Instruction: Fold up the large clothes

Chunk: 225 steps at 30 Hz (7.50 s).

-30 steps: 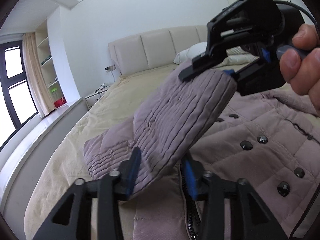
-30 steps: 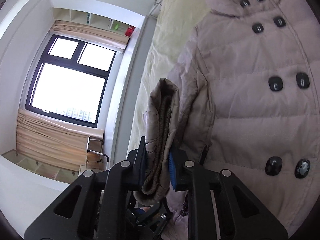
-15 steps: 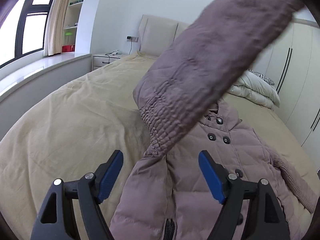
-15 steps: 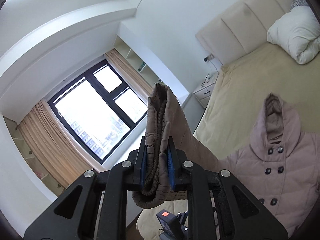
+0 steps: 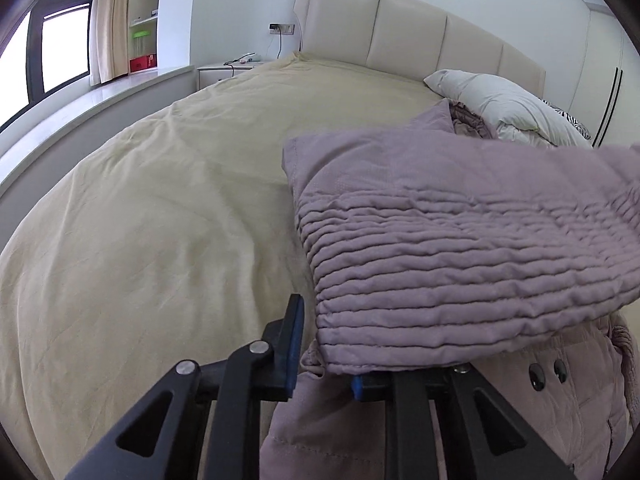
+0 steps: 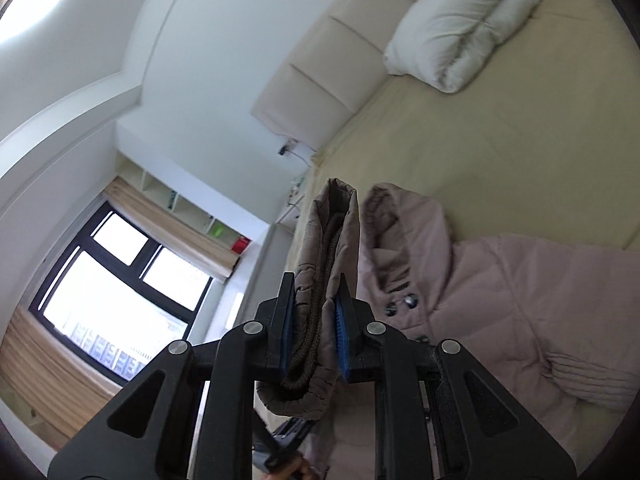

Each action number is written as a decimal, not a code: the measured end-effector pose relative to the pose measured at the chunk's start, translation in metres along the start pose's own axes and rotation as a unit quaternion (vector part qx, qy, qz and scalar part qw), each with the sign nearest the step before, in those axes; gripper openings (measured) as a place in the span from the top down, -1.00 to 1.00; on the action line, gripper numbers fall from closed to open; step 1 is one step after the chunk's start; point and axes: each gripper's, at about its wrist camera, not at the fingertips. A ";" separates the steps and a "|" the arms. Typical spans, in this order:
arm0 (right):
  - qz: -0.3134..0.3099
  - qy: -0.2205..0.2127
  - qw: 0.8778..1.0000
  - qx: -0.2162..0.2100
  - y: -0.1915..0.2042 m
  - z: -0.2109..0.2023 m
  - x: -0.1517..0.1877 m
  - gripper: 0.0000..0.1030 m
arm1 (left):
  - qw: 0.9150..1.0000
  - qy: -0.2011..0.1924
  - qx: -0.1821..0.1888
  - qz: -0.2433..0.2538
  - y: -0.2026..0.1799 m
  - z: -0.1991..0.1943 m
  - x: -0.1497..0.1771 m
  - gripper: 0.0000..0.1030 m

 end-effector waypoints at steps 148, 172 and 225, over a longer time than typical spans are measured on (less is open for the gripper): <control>-0.585 -0.022 0.796 0.152 0.094 -0.118 0.332 -0.61 | 0.913 0.132 0.340 -0.182 -0.042 -0.070 -0.102 0.63; -0.066 0.024 0.993 0.099 -0.088 0.037 0.085 -0.19 | 0.992 0.018 0.103 -0.072 0.033 -0.008 -0.094 0.27; -0.305 0.009 0.941 0.143 -0.106 0.079 0.153 -0.45 | 0.990 -0.023 0.062 0.125 -0.178 0.171 -0.163 0.81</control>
Point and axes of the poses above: each gripper's, at about its wrist camera, not at the fingertips, and z roughly the way its jaws point, y to its left, x to its underside, and after that the axes turned 13 degrees about -y, right-handed
